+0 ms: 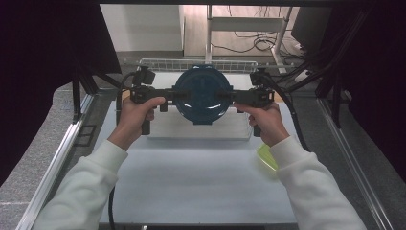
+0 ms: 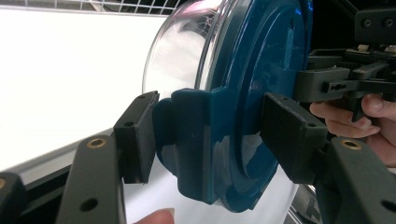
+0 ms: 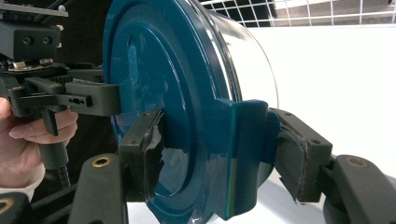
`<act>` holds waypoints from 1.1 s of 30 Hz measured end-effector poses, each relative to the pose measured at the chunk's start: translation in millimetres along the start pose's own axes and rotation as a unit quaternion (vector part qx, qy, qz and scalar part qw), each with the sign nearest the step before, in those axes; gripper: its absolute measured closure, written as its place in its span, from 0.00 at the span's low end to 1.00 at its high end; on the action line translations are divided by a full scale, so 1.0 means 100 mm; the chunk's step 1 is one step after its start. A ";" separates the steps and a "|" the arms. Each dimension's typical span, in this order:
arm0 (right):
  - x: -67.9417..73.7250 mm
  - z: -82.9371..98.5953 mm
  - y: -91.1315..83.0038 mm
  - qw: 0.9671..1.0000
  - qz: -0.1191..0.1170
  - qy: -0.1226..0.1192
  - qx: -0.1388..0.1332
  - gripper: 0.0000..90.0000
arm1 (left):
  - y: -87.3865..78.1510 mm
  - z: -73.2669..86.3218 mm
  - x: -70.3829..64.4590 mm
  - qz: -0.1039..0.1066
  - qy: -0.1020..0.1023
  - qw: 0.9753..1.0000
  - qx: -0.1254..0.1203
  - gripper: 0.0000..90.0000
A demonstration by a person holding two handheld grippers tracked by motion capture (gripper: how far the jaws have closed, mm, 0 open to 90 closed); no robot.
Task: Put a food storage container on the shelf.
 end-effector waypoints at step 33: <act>-0.36 -0.29 0.40 0.999 0.007 0.035 0.026 0.42 | 0.32 -0.29 0.42 -0.006 -0.031 0.999 0.019 0.42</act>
Point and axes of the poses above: each handheld gripper's, and its own axes: y roughly forward along the jaws, z roughly out of its underside, x roughly to its left, the point moved 8 cm from there along y, roughly forward along the jaws, and after that the axes turned 12 degrees about -x, right-handed, at the moved point
